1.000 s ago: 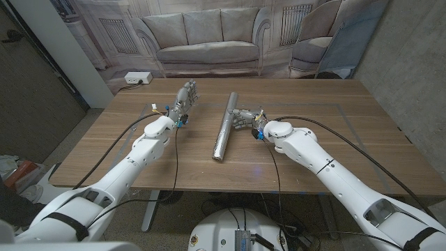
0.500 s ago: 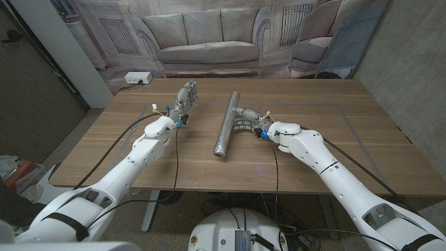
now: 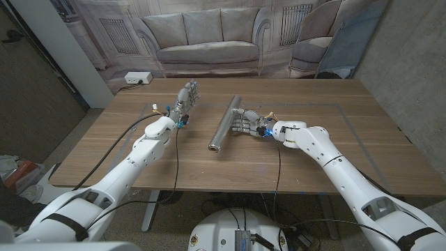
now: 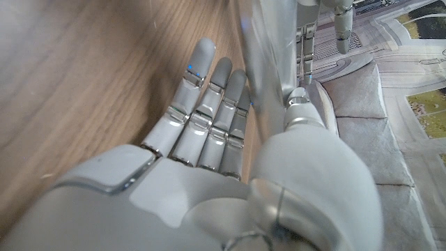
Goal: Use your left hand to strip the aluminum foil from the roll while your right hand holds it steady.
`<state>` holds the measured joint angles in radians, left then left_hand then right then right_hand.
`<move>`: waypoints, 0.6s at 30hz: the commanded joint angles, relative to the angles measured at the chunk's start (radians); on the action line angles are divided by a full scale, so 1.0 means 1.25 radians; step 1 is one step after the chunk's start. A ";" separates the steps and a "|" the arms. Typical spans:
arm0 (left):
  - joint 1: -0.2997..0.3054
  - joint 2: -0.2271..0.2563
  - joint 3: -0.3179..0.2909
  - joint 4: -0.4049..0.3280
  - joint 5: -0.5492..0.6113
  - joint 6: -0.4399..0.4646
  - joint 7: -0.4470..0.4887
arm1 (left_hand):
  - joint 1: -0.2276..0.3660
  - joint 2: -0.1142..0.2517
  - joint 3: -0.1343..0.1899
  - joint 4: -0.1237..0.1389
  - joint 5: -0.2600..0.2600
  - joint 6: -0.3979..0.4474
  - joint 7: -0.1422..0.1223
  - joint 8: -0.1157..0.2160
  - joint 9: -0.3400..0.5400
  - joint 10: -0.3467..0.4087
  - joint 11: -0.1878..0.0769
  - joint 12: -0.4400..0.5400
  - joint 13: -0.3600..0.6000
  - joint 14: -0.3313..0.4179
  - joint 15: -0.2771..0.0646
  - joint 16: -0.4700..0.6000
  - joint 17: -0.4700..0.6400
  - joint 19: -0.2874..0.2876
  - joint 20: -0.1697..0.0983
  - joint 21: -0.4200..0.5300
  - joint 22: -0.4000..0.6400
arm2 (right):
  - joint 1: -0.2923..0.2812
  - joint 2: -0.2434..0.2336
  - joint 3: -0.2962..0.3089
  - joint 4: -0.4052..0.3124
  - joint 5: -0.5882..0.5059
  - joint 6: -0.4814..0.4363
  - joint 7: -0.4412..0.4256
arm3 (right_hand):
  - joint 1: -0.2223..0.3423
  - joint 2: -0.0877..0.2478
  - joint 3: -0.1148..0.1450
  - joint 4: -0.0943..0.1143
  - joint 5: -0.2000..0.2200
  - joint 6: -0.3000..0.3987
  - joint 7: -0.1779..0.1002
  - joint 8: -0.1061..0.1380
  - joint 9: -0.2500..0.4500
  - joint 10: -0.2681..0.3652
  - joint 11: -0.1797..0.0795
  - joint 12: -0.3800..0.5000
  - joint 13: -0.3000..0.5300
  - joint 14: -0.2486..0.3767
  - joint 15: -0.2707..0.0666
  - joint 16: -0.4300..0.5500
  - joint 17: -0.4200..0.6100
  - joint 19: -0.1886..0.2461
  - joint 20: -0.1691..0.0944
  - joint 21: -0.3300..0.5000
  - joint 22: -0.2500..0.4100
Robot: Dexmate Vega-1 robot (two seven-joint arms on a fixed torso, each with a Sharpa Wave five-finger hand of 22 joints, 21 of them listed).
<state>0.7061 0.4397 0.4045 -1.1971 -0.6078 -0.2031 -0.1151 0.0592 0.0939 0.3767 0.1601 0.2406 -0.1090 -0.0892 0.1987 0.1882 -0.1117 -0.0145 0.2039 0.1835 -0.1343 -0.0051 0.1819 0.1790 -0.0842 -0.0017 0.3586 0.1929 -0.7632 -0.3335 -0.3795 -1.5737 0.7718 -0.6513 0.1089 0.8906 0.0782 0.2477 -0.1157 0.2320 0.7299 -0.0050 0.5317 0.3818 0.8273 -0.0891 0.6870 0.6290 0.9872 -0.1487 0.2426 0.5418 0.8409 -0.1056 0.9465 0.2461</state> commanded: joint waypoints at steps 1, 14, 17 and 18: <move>-0.003 -0.009 0.005 0.011 0.000 -0.006 -0.004 | 0.002 0.027 0.000 0.000 0.000 -0.001 0.000 -0.004 0.001 -0.007 0.001 -0.001 0.004 -0.005 -0.003 0.003 0.001 0.003 0.000 -0.002 0.002 | 0.098 -0.025 -0.022 0.139 0.079 -0.090 0.185 | 0.082 0.072 0.084 0.068 -0.001 0.004 0.009 0.134 0.252 0.012 0.004 0.004 0.005 0.020 -0.049 0.003 -0.001 0.019 -0.080 0.010 -0.001; -0.003 -0.007 0.008 -0.002 0.006 0.000 0.004 | 0.002 0.027 0.000 0.000 0.000 -0.001 0.001 -0.003 0.001 -0.007 0.003 -0.001 0.004 -0.005 -0.002 0.003 0.001 0.002 0.001 -0.004 0.002 | 0.203 0.017 -0.099 0.441 0.043 0.126 0.581 | 0.060 0.085 0.142 0.124 -0.004 -0.107 0.012 0.149 0.320 -0.056 0.051 -0.065 -0.046 0.042 -0.054 -0.017 -0.045 0.029 -0.092 0.003 -0.016; -0.005 -0.008 0.010 0.001 0.006 0.000 0.002 | 0.002 0.027 -0.001 0.000 0.000 -0.001 0.001 -0.003 0.001 -0.007 0.003 -0.001 0.004 -0.005 -0.003 0.003 0.001 0.003 0.001 -0.004 0.002 | 0.220 0.024 -0.106 0.471 0.039 0.126 0.609 | 0.053 0.085 0.153 0.138 -0.005 -0.124 0.012 0.156 0.334 -0.044 0.068 -0.078 -0.065 0.057 -0.053 -0.015 -0.059 0.034 -0.091 0.000 -0.018; -0.005 -0.009 0.010 0.001 0.006 0.001 0.001 | 0.002 0.027 -0.001 0.000 0.000 -0.001 0.000 -0.003 0.001 -0.008 0.002 -0.001 0.004 -0.004 -0.003 0.003 0.001 0.002 0.001 -0.004 0.002 | 0.225 0.026 -0.108 0.480 0.037 0.127 0.618 | 0.049 0.086 0.159 0.144 -0.006 -0.130 0.014 0.159 0.340 -0.038 0.076 -0.084 -0.074 0.066 -0.052 -0.012 -0.065 0.037 -0.091 -0.001 -0.020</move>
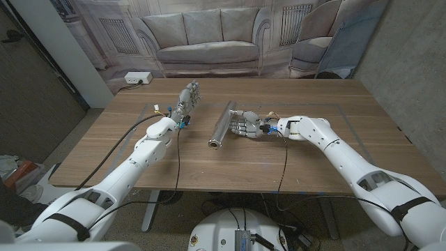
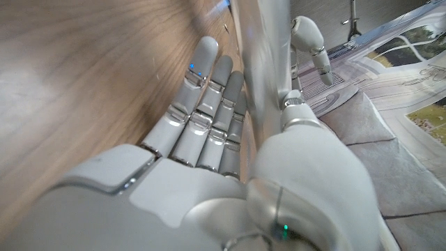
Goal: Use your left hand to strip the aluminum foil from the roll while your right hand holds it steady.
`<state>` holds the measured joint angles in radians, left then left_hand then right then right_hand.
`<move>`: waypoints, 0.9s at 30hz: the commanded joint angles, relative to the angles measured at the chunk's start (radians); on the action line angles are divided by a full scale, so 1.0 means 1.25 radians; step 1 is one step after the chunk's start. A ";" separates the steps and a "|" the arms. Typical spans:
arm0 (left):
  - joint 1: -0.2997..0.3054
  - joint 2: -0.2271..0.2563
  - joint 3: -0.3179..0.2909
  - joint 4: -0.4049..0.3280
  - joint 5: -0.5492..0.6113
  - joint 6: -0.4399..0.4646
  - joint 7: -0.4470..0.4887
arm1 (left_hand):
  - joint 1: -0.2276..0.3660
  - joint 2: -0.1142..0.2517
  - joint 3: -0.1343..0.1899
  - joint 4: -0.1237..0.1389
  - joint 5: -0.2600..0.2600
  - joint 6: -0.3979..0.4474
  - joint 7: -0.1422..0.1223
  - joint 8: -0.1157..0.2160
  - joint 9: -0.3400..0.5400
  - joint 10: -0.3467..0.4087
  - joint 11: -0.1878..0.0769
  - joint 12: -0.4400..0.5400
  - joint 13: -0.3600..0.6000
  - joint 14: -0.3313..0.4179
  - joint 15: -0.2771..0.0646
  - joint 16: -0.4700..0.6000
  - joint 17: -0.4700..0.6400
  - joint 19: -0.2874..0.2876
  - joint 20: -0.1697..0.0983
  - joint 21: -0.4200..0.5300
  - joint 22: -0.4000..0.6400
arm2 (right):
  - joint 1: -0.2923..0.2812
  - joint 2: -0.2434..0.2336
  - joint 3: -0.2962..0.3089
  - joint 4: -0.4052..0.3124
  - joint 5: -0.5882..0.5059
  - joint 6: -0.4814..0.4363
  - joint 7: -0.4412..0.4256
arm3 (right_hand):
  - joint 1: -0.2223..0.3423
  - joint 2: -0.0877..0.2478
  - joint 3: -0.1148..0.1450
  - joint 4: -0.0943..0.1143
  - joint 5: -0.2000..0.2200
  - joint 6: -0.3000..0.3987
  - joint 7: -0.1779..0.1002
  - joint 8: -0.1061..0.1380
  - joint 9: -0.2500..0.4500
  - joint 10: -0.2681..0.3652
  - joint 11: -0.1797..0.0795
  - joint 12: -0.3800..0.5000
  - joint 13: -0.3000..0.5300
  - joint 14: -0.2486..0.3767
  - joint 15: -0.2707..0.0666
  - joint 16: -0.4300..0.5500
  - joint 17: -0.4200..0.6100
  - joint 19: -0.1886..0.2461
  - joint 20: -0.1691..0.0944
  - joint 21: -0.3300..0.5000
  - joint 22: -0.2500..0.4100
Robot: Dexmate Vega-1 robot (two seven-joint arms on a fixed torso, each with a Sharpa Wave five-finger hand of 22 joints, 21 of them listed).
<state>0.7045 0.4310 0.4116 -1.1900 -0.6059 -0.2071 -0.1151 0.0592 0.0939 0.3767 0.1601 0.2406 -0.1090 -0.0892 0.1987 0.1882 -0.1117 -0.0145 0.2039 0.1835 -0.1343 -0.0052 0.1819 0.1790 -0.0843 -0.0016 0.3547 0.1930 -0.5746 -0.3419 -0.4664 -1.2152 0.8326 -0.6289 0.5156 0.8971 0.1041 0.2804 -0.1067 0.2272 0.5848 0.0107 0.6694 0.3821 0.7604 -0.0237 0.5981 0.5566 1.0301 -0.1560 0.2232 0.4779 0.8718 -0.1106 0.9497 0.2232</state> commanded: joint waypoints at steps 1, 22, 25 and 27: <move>-0.004 -0.002 0.004 -0.006 0.005 0.006 0.005 | 0.002 0.027 -0.001 0.000 0.000 -0.001 0.000 -0.003 0.001 -0.008 0.002 -0.001 0.004 -0.005 -0.003 0.003 0.001 0.002 0.001 -0.001 0.002 | 0.071 0.035 -0.033 0.192 -0.007 0.105 0.287 | 0.041 0.065 0.135 0.142 -0.003 -0.016 0.003 0.052 0.344 0.019 0.025 -0.018 -0.021 0.036 -0.045 0.004 -0.018 0.016 -0.087 -0.004 -0.002; -0.013 -0.001 0.006 -0.001 0.007 0.008 -0.001 | 0.002 0.026 -0.002 0.000 0.000 -0.004 0.000 -0.004 0.001 -0.012 0.003 -0.002 0.004 -0.007 -0.003 0.002 0.001 0.002 0.002 -0.004 0.002 | 0.002 0.040 0.034 0.075 0.018 0.155 0.191 | 0.043 0.055 0.168 0.147 -0.008 -0.035 0.000 0.073 0.366 0.080 -0.007 -0.058 -0.083 0.067 -0.050 0.012 -0.059 0.029 -0.092 0.003 0.007; -0.016 -0.002 0.007 0.001 0.007 0.009 -0.002 | 0.001 0.027 -0.002 0.000 0.000 -0.004 0.002 -0.004 0.001 -0.011 0.005 -0.002 0.004 -0.007 -0.003 0.003 0.001 0.002 0.003 -0.004 0.002 | 0.006 0.050 0.036 0.091 0.024 0.159 0.201 | 0.044 0.056 0.172 0.147 -0.008 -0.039 -0.001 0.072 0.364 0.073 -0.004 -0.067 -0.089 0.064 -0.049 0.010 -0.063 0.028 -0.091 0.004 0.008; -0.018 -0.002 0.007 0.003 0.007 0.009 -0.004 | 0.001 0.027 -0.002 0.001 0.000 -0.003 0.002 -0.004 0.001 -0.012 0.004 -0.002 0.004 -0.007 -0.002 0.003 0.001 0.002 0.003 -0.004 0.002 | 0.008 0.056 0.038 0.101 0.029 0.160 0.208 | 0.043 0.057 0.174 0.148 -0.009 -0.043 -0.002 0.070 0.361 0.072 -0.001 -0.071 -0.092 0.062 -0.049 0.009 -0.066 0.026 -0.090 0.002 0.008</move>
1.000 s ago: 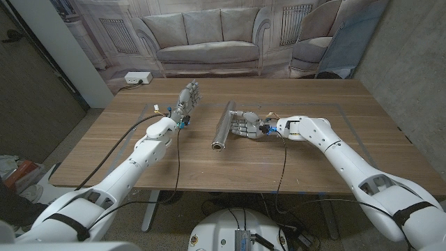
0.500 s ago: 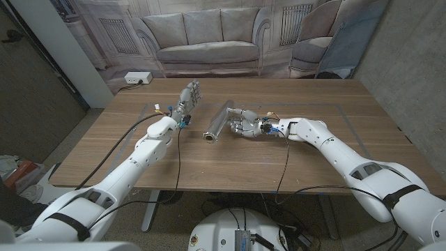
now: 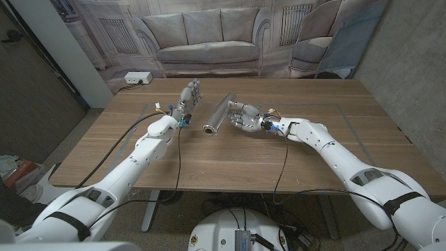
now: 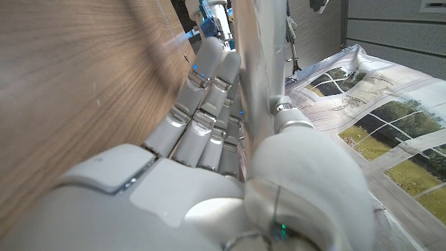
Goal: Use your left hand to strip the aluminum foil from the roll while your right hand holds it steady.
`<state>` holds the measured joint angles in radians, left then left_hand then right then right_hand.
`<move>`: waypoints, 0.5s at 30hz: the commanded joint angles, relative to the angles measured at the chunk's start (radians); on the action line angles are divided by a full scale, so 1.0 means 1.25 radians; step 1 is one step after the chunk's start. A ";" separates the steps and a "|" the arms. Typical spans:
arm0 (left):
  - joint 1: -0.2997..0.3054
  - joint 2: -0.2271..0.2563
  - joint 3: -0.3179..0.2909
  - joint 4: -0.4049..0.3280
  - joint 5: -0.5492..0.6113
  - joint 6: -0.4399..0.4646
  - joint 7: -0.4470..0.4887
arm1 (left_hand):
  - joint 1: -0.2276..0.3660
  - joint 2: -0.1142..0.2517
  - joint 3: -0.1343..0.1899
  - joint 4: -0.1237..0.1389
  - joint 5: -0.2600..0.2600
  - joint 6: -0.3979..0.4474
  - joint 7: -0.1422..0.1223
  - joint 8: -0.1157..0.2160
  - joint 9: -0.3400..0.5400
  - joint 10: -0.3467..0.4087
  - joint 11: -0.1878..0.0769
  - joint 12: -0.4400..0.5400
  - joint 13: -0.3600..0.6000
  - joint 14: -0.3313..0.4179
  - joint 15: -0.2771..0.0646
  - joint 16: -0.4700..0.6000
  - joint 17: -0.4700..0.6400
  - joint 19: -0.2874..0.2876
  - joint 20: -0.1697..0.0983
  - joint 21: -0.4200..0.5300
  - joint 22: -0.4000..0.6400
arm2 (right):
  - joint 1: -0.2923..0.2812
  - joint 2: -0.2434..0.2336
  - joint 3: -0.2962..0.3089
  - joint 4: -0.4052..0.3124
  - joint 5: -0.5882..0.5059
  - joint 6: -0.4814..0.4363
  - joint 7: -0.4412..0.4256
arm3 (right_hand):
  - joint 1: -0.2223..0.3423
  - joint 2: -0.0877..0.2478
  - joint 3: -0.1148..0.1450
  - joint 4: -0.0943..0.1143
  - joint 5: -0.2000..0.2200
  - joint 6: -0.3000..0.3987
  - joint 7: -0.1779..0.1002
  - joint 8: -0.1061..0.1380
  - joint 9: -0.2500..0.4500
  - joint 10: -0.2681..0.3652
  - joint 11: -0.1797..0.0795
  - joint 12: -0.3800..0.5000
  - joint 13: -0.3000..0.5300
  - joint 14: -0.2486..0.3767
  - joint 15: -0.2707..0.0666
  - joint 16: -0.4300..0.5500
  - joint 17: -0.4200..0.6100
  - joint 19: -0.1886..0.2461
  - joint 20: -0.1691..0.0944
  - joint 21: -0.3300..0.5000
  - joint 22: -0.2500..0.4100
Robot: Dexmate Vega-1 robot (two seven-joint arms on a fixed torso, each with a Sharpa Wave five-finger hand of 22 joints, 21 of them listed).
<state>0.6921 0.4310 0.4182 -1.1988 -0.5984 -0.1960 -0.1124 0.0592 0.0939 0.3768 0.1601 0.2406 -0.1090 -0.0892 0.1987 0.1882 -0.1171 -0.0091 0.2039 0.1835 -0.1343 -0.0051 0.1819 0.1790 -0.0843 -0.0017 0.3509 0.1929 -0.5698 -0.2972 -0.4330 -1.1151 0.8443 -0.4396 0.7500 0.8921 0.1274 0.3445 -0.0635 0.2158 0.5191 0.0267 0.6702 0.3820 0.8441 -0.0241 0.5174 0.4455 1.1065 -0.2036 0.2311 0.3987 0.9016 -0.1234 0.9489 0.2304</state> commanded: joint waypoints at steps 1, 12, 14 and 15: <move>-0.009 -0.001 0.002 0.010 0.002 0.000 -0.006 | 0.001 0.027 -0.002 0.001 0.000 -0.003 0.001 -0.004 0.001 -0.007 0.000 -0.002 0.004 -0.007 -0.003 0.003 0.001 0.002 0.002 -0.001 0.002 | 0.005 0.024 0.013 0.028 0.024 0.008 0.025 | 0.047 0.039 0.123 0.115 0.000 0.007 -0.016 0.069 0.361 0.004 0.000 -0.008 -0.005 0.000 -0.011 0.002 -0.003 0.002 -0.079 0.003 0.002; -0.014 -0.006 0.004 0.015 0.004 0.002 -0.005 | 0.001 0.026 -0.003 0.000 -0.001 -0.003 0.001 -0.004 0.001 -0.007 -0.002 -0.001 0.004 -0.007 -0.003 0.003 0.001 0.002 0.001 -0.002 0.002 | 0.027 0.057 0.017 0.107 0.037 0.030 0.074 | 0.034 0.046 0.135 0.133 -0.003 -0.022 -0.013 0.072 0.373 0.000 0.007 -0.030 -0.025 -0.010 -0.012 -0.004 -0.019 0.003 -0.079 -0.002 0.000; -0.016 -0.004 0.006 0.015 0.006 0.004 -0.007 | 0.001 0.026 -0.003 0.000 -0.001 -0.003 0.001 -0.004 0.001 -0.008 -0.002 -0.002 0.004 -0.007 -0.003 0.003 0.001 0.002 0.002 -0.002 0.002 | 0.031 0.059 0.016 0.115 0.031 0.042 0.079 | 0.034 0.045 0.136 0.133 -0.003 -0.023 -0.011 0.074 0.375 0.002 0.006 -0.032 -0.027 -0.009 -0.012 -0.004 -0.020 0.003 -0.080 -0.002 0.000; -0.015 -0.005 0.005 0.013 0.005 0.006 -0.005 | 0.001 0.026 -0.003 0.000 -0.001 -0.003 0.001 -0.004 0.001 -0.007 0.000 -0.001 0.004 -0.007 -0.003 0.003 0.001 0.002 0.002 -0.002 0.002 | 0.022 0.054 0.018 0.094 0.026 0.046 0.056 | 0.034 0.044 0.137 0.133 -0.003 -0.021 -0.010 0.076 0.376 0.004 0.006 -0.032 -0.028 -0.008 -0.012 -0.004 -0.021 0.003 -0.080 -0.003 0.000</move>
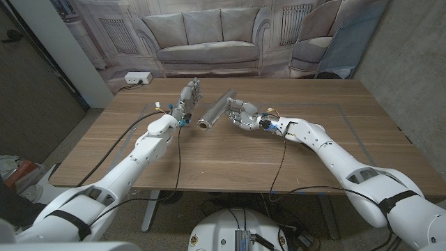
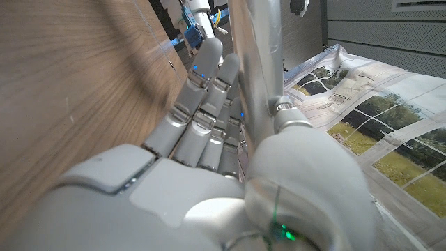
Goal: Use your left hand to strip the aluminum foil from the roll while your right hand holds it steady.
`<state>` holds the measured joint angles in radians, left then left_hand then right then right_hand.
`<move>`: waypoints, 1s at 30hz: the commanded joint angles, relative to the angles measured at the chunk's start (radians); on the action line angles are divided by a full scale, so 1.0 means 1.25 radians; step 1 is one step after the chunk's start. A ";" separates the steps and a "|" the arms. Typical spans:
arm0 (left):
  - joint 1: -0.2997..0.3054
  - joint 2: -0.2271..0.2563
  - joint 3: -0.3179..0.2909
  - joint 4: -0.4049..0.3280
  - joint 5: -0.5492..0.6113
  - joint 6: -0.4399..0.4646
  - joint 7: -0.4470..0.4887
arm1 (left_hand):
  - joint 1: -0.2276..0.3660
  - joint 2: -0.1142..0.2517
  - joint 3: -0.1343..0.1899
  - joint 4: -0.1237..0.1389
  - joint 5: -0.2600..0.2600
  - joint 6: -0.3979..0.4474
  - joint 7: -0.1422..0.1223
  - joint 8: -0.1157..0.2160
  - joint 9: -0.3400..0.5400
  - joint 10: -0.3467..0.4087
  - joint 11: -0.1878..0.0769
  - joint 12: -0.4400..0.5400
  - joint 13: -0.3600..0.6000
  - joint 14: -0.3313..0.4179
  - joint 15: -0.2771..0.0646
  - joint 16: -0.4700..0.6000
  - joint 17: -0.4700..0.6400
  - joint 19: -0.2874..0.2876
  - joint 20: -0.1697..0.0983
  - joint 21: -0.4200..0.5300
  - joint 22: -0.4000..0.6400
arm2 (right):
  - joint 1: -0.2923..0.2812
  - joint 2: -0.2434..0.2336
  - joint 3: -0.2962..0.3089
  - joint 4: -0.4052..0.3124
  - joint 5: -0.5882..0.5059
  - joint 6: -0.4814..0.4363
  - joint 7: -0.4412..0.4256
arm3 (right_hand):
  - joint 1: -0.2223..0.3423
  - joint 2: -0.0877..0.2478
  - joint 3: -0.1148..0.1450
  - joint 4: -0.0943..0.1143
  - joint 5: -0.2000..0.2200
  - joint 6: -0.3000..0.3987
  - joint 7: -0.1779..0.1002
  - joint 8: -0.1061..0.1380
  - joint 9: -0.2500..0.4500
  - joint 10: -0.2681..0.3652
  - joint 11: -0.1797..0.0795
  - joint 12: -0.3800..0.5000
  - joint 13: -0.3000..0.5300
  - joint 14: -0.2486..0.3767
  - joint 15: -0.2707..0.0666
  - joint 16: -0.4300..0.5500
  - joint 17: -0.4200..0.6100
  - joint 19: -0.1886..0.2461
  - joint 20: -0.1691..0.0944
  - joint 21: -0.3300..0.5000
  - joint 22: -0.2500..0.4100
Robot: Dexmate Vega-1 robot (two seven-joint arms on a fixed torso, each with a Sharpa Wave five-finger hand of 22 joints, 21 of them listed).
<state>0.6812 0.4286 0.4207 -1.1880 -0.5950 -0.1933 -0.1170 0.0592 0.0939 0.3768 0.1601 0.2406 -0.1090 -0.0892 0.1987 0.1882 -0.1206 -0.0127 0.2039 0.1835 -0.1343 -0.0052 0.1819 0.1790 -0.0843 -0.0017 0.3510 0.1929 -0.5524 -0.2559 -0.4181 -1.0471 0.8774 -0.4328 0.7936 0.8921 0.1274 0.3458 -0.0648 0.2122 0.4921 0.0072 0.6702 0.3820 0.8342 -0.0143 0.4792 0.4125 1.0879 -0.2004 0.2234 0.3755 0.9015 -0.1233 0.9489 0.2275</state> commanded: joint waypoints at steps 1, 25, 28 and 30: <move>-0.007 -0.003 0.003 0.006 0.002 0.002 -0.002 | 0.001 0.026 -0.003 0.000 -0.001 -0.003 0.001 -0.004 0.001 -0.004 0.002 -0.001 0.004 -0.007 -0.003 0.003 0.001 0.002 0.002 -0.002 0.002 | 0.003 0.017 0.008 0.026 -0.004 0.040 0.006 | 0.034 0.044 0.136 0.134 0.000 0.003 0.010 0.078 0.378 0.015 -0.003 -0.002 -0.003 0.008 -0.015 0.003 -0.003 0.004 -0.080 -0.002 0.003; -0.019 -0.009 0.007 0.014 0.008 0.005 0.000 | 0.001 0.026 -0.004 0.000 -0.001 -0.004 0.002 -0.004 0.001 -0.004 0.003 -0.001 0.004 -0.008 -0.002 0.003 0.001 0.003 0.002 -0.004 0.003 | -0.030 0.056 0.069 0.049 0.076 0.012 -0.012 | -0.004 0.061 0.181 0.183 -0.009 -0.044 0.022 0.074 0.364 0.006 0.046 -0.059 -0.052 0.014 -0.013 0.007 -0.041 0.040 -0.076 -0.027 -0.018; -0.019 -0.009 0.007 0.013 0.008 0.005 -0.001 | 0.001 0.026 -0.004 0.000 -0.001 -0.004 0.002 -0.003 0.001 -0.005 0.002 -0.001 0.004 -0.008 -0.002 0.003 0.001 0.003 0.002 -0.005 0.003 | -0.037 0.059 0.076 0.040 0.086 0.000 -0.024 | -0.039 0.064 0.194 0.208 -0.015 -0.070 0.032 0.059 0.349 0.015 0.063 -0.066 -0.061 0.023 -0.010 0.011 -0.050 0.063 -0.070 -0.034 -0.022; -0.018 -0.008 0.007 0.009 0.011 0.006 0.004 | 0.001 0.026 -0.004 0.000 -0.001 -0.004 0.001 -0.004 0.001 -0.005 0.002 -0.001 0.004 -0.008 -0.002 0.003 0.001 0.003 0.002 -0.005 0.003 | -0.042 0.061 0.080 0.038 0.092 -0.003 -0.024 | -0.093 0.059 0.190 0.218 -0.022 -0.088 0.045 0.040 0.333 0.013 0.079 -0.071 -0.061 0.023 -0.002 0.011 -0.057 0.074 -0.065 -0.044 -0.024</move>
<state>0.6592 0.4177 0.4285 -1.1668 -0.5861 -0.1886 -0.1201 0.0592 0.0939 0.3768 0.1601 0.2406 -0.1090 -0.0892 0.1987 0.1882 -0.1205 -0.0127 0.2039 0.1835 -0.1343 -0.0051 0.1819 0.1790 -0.0843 -0.0017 0.3472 0.1929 -0.5854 -0.2041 -0.3491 -1.0073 0.9472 -0.4104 0.7735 0.8341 0.1953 0.3516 -0.0405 0.1924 0.4045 0.0555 0.6782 0.3825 0.8340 0.0538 0.3952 0.3336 1.1063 -0.2034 0.2302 0.3113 0.9736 -0.1414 0.9055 0.1996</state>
